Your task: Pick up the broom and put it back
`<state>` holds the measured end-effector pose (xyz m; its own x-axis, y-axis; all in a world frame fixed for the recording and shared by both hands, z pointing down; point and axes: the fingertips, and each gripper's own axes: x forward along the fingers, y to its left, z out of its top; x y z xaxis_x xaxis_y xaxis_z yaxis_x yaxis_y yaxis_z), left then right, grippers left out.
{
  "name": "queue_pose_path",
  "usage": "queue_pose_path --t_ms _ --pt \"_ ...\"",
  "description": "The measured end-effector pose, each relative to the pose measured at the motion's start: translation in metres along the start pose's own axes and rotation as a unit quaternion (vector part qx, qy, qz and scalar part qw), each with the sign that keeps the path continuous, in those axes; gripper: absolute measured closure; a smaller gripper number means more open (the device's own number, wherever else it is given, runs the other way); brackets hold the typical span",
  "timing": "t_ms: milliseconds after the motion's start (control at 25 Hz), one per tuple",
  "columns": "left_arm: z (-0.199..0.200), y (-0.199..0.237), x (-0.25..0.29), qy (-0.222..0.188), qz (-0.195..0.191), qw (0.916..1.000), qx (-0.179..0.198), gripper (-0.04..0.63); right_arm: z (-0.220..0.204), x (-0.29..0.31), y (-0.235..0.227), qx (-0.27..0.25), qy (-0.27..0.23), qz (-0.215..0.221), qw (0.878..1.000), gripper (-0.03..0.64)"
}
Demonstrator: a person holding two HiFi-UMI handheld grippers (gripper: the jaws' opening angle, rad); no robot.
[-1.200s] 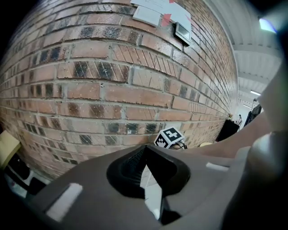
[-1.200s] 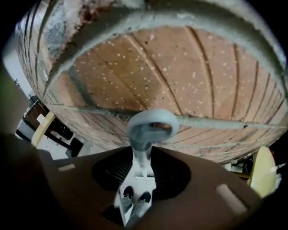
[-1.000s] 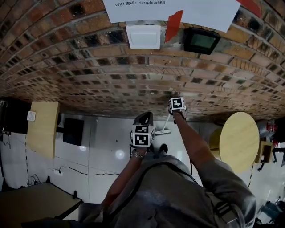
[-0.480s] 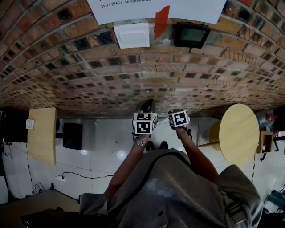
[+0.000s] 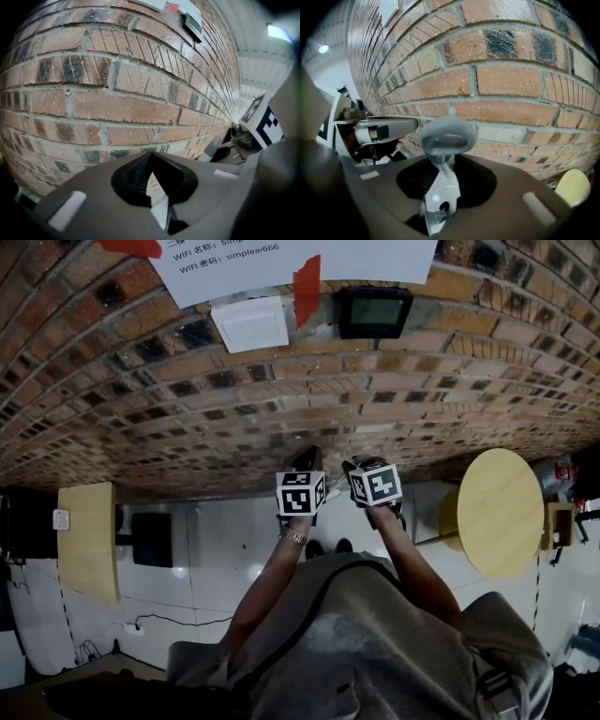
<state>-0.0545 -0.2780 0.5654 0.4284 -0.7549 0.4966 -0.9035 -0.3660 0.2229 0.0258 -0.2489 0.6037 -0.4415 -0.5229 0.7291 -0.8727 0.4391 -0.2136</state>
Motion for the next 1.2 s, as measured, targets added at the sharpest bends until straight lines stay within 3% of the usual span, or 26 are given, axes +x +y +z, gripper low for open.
queue_pose_path --t_ms 280,640,1040,1200 --pt "-0.004 -0.011 0.002 0.012 -0.017 0.9998 0.002 0.591 -0.005 0.000 0.012 -0.003 0.005 0.023 1.000 0.515" --pt "-0.008 -0.009 0.000 0.015 -0.004 0.9998 0.008 0.591 -0.019 0.008 0.016 -0.015 0.028 0.035 0.999 0.514" --pt "-0.025 0.014 -0.031 0.011 0.040 0.9991 -0.011 0.591 -0.134 0.105 -0.041 0.007 0.164 -0.018 0.986 0.515" --pt "-0.041 0.019 -0.042 0.021 0.062 0.9977 -0.018 0.591 -0.135 0.137 -0.046 0.004 0.159 -0.011 0.987 0.515"
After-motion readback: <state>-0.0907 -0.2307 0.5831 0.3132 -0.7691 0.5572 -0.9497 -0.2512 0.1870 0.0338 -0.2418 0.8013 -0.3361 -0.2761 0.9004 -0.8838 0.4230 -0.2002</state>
